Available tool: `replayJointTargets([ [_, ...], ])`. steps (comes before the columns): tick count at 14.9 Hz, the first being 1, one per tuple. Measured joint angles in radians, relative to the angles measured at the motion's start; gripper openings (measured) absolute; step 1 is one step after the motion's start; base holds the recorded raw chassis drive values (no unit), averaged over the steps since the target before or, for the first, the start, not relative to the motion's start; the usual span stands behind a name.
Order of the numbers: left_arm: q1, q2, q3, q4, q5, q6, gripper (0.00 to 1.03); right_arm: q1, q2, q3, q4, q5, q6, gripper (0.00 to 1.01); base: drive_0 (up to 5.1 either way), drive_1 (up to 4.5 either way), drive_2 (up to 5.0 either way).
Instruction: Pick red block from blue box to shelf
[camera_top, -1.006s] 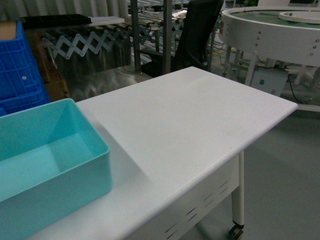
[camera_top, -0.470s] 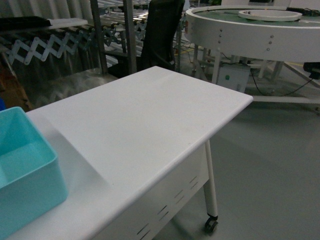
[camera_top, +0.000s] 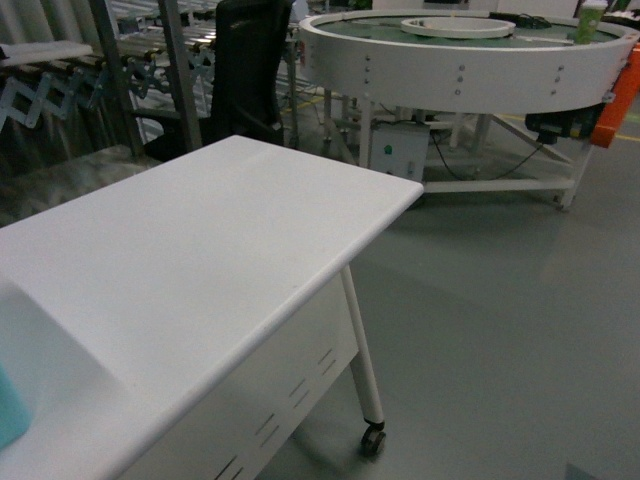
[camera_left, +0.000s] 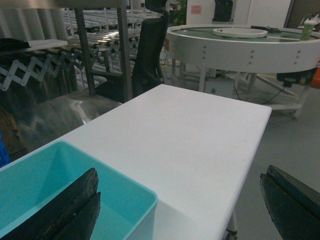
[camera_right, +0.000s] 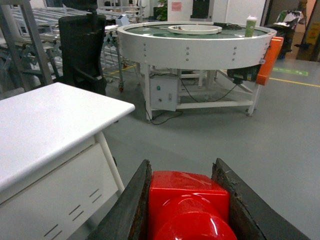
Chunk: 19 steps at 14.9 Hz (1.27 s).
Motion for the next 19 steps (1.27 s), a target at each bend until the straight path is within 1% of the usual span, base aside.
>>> replayJointTargets([
  [19, 0.000, 0.000, 0.000, 0.000, 0.000, 0.000, 0.98, 0.000, 0.000, 0.000, 0.000, 0.000, 0.000, 0.29, -1.6, -1.61, -1.6],
])
